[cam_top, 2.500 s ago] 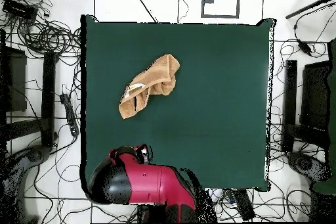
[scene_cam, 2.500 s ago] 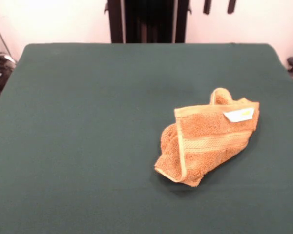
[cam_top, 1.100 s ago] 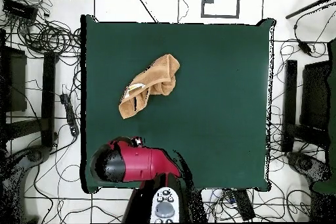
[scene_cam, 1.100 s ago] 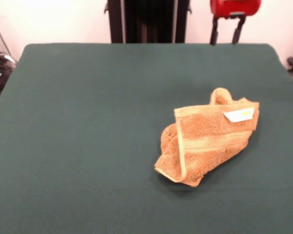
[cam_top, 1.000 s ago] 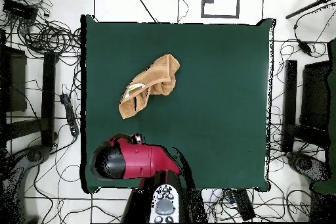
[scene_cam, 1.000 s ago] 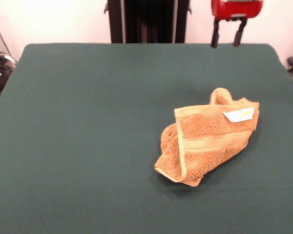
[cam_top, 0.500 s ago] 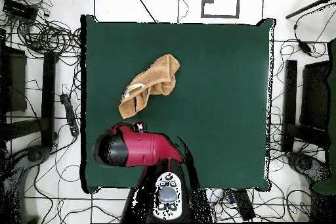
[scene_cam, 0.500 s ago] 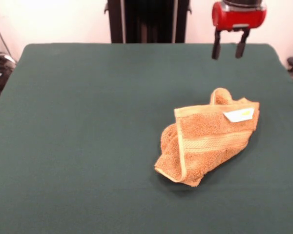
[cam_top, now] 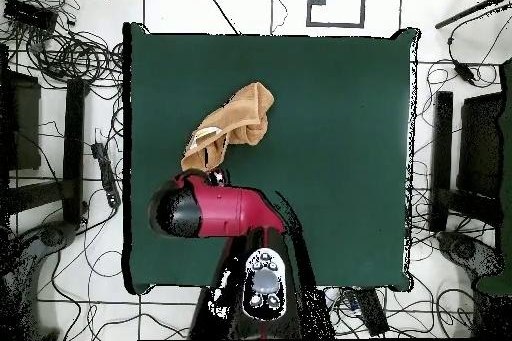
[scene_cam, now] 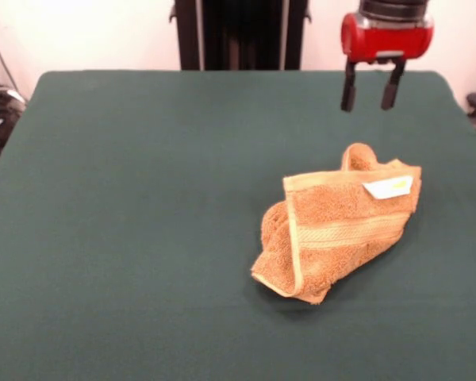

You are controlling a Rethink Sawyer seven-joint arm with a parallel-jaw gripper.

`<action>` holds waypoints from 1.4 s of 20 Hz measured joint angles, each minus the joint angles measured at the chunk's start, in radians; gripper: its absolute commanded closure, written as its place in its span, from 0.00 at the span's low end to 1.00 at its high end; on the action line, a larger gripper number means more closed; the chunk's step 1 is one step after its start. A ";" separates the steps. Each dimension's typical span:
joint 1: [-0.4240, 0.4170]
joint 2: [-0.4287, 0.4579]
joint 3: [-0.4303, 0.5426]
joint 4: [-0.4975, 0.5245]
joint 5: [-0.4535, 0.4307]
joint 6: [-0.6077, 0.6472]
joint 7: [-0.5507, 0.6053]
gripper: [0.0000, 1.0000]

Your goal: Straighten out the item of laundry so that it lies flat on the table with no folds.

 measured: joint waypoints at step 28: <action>-0.111 0.065 0.001 -0.164 0.000 0.087 0.000 0.00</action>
